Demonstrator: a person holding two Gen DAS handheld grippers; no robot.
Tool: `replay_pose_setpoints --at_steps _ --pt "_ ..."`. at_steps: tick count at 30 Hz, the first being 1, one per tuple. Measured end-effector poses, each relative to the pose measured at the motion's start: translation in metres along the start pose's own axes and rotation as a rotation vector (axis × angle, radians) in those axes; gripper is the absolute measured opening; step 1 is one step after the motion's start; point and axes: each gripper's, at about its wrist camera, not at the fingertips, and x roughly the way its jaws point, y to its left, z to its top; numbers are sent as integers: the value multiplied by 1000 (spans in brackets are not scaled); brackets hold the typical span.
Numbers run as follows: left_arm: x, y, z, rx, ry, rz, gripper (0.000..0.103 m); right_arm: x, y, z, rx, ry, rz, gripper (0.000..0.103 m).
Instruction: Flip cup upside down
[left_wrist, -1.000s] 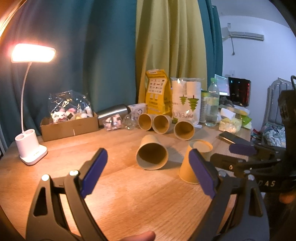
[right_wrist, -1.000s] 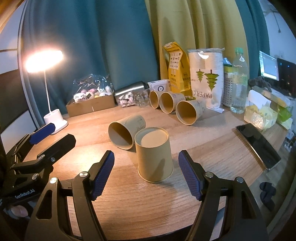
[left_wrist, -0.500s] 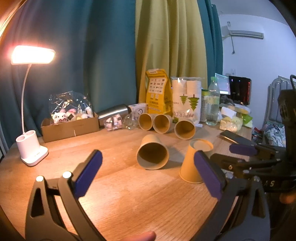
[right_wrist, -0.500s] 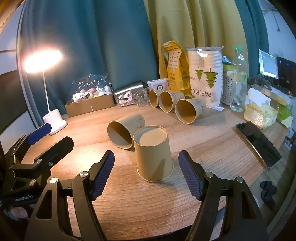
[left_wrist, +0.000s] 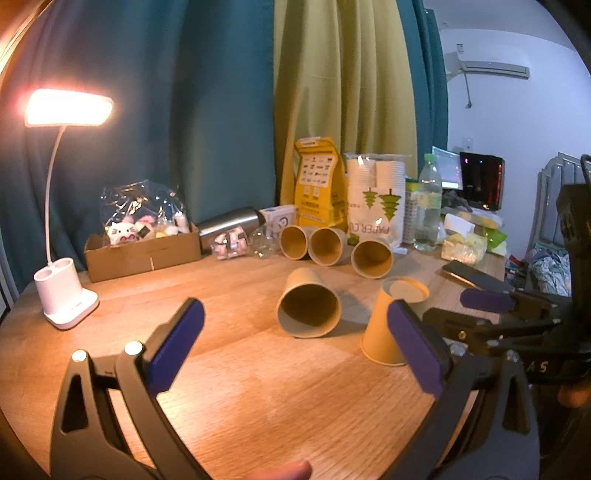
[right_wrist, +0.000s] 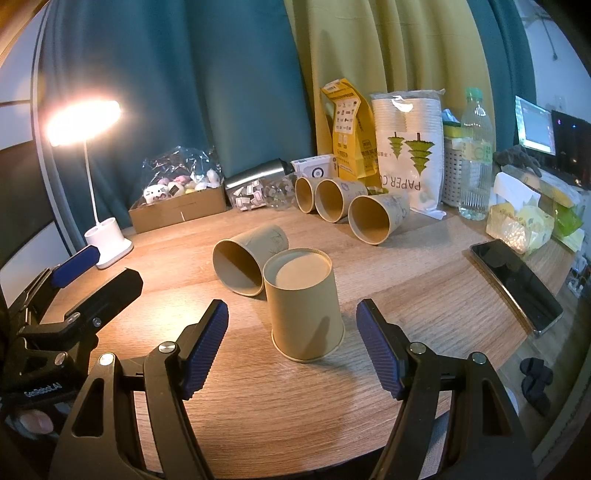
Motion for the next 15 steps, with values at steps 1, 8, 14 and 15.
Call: replay_pose_setpoints --at_steps 1,8,14,15 --pt "0 1 0 -1 0 1 100 0 0 0 0 0 -1 75" --pt "0 2 0 -2 0 2 100 1 -2 -1 1 0 0 75" --pt "1 2 0 -1 0 1 100 1 -2 -1 1 1 2 75" --pt "0 2 0 -1 0 1 100 1 -2 -1 0 1 1 75"
